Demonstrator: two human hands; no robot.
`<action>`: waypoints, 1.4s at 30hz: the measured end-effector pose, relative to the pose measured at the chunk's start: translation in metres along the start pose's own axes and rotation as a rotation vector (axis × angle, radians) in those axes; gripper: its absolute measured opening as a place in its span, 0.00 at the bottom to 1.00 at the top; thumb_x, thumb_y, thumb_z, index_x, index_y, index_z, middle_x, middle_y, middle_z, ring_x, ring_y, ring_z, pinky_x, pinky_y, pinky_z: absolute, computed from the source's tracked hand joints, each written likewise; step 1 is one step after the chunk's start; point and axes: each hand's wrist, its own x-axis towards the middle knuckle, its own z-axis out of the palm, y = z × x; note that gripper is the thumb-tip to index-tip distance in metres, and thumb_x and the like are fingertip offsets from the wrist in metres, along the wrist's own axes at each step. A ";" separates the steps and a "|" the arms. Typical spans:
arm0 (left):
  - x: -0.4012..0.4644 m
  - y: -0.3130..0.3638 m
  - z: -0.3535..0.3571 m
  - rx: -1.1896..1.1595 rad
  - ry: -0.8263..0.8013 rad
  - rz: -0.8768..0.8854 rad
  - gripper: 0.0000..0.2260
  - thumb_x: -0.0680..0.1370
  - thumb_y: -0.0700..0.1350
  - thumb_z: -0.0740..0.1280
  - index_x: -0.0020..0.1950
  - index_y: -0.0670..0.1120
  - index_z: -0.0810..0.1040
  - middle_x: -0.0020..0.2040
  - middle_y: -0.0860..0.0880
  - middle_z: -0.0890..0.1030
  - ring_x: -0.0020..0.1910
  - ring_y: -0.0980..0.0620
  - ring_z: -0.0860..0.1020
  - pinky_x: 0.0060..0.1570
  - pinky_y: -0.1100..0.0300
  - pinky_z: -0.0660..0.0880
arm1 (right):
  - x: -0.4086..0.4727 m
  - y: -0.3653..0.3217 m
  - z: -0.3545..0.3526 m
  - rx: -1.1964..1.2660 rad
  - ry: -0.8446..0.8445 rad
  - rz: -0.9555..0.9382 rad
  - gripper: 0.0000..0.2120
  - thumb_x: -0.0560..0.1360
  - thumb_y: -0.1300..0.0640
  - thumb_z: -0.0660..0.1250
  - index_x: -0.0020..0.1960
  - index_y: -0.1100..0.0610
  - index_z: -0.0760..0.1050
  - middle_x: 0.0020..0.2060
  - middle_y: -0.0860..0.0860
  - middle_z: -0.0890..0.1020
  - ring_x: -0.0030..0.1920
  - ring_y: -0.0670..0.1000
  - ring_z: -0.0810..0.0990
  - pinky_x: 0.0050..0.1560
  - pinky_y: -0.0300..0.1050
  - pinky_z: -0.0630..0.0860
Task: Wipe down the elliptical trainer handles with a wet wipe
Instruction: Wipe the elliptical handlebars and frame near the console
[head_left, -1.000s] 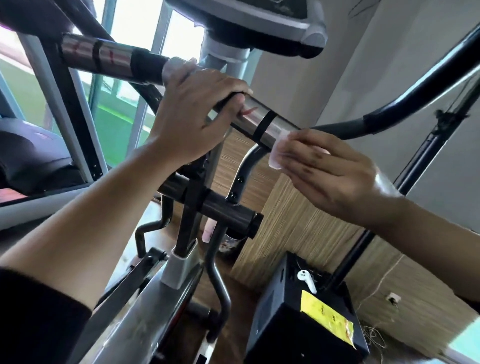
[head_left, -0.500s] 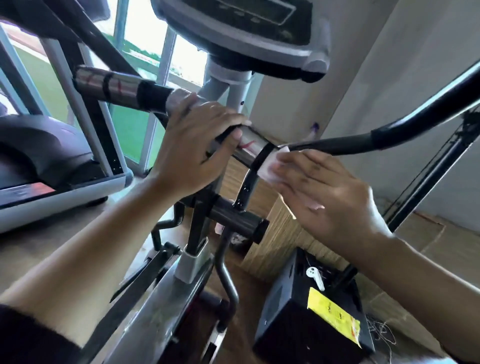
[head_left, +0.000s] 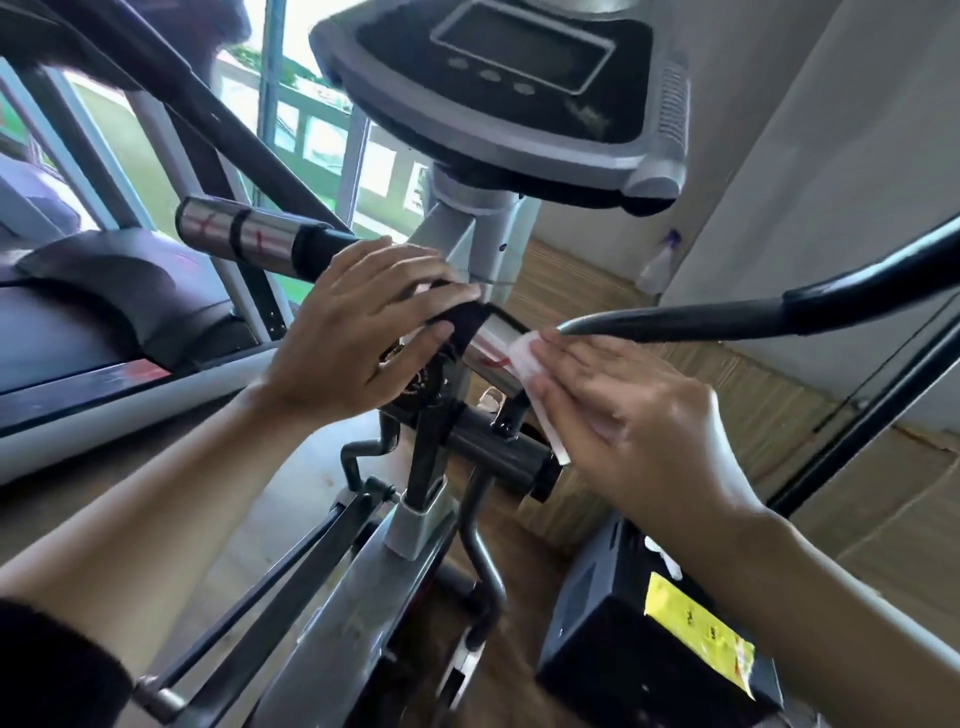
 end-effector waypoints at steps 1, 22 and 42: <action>-0.001 0.000 0.001 0.001 0.006 -0.003 0.14 0.81 0.44 0.60 0.63 0.41 0.79 0.58 0.42 0.80 0.60 0.42 0.77 0.65 0.48 0.67 | 0.005 -0.001 0.002 0.026 -0.010 0.033 0.12 0.74 0.59 0.69 0.55 0.62 0.81 0.54 0.53 0.83 0.57 0.46 0.80 0.60 0.46 0.75; -0.006 0.001 0.007 0.003 0.083 0.013 0.14 0.82 0.45 0.61 0.62 0.41 0.80 0.57 0.43 0.80 0.60 0.43 0.76 0.68 0.52 0.64 | -0.006 -0.003 -0.003 -0.228 -0.089 -0.147 0.13 0.74 0.61 0.69 0.57 0.64 0.78 0.56 0.56 0.81 0.60 0.50 0.78 0.63 0.47 0.73; -0.008 0.002 0.015 -0.004 0.144 -0.003 0.14 0.82 0.45 0.60 0.62 0.40 0.79 0.57 0.43 0.80 0.60 0.42 0.76 0.66 0.48 0.67 | 0.002 0.002 0.011 -0.286 -0.155 -0.321 0.17 0.73 0.66 0.70 0.62 0.63 0.76 0.62 0.56 0.78 0.64 0.54 0.75 0.63 0.49 0.74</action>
